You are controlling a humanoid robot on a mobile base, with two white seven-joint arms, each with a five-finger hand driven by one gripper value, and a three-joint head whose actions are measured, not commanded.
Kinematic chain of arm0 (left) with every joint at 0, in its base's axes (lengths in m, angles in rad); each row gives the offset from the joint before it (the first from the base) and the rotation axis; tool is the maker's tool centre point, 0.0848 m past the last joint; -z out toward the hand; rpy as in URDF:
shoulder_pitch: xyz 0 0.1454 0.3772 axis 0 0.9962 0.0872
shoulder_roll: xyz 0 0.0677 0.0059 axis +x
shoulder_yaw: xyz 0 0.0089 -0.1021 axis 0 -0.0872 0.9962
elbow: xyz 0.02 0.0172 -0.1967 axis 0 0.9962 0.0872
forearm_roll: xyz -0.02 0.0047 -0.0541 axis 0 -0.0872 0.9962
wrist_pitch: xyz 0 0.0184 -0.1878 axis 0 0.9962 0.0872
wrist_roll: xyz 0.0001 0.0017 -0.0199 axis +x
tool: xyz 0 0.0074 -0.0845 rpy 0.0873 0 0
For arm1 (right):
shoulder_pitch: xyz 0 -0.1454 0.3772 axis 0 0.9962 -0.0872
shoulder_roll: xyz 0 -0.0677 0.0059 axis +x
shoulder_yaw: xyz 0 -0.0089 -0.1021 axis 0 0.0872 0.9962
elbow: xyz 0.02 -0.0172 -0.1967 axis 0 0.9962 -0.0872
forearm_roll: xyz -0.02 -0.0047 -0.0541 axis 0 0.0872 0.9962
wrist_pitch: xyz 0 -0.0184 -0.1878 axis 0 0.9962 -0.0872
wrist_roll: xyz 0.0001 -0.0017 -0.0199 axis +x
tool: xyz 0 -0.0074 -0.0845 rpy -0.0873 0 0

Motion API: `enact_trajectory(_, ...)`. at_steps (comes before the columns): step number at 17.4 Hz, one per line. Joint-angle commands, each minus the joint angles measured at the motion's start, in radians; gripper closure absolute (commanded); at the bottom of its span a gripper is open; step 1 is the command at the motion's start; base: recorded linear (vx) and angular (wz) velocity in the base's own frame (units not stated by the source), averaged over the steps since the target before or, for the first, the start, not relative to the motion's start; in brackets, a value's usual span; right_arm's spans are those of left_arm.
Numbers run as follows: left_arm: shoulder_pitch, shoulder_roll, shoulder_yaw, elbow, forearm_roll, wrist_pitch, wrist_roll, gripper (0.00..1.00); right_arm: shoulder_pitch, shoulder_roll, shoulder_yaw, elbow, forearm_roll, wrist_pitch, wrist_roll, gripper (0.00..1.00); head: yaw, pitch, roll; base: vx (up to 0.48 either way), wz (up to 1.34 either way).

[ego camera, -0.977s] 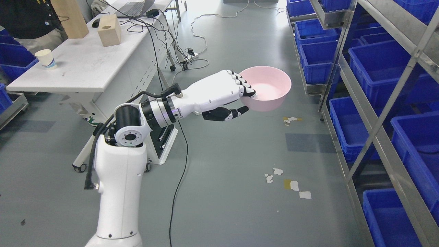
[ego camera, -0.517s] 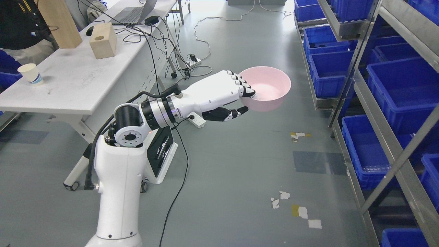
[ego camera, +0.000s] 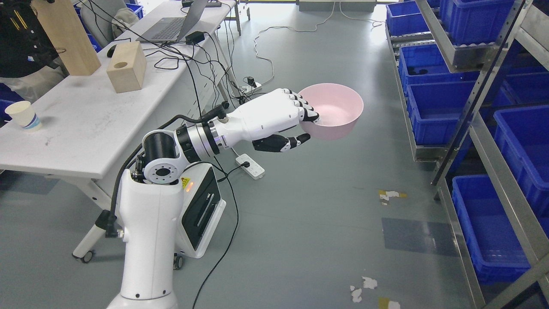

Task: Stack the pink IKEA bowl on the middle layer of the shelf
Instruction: 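Hold the pink bowl in the left hand while the robot turns and drives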

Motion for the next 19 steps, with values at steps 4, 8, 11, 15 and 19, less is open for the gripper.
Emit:
enact_trajectory(4,-0.001,0.017,0.01,0.0,0.0,0.001,0.003,0.98,0.022,-0.017,0.0,-0.017,0.0,0.0,0.0,0.0,0.0,0.0,0.0,0.285,-0.04)
enact_trajectory(8,-0.009,0.017,0.008,0.0,0.0,0.001,0.003,0.98,0.022,-0.017,0.0,-0.017,0.0,0.0,0.0,0.0,0.0,0.0,0.0,0.217,-0.7)
enact_trajectory(11,-0.03,0.017,-0.009,0.0,0.0,0.001,0.006,0.98,0.022,-0.017,0.0,-0.017,0.0,0.0,0.0,0.0,0.0,0.0,0.0,0.118,-1.25)
enact_trajectory(15,-0.14,0.017,-0.009,0.004,-0.002,0.001,0.004,0.98,0.022,-0.017,0.0,-0.017,0.0,0.0,0.0,0.0,0.0,0.0,0.0,0.066,-1.58)
enact_trajectory(19,-0.184,0.017,0.087,0.026,-0.128,0.001,-0.006,0.98,0.022,-0.017,0.0,-0.017,0.0,0.0,0.0,0.0,0.0,0.0,0.0,0.049,-1.56)
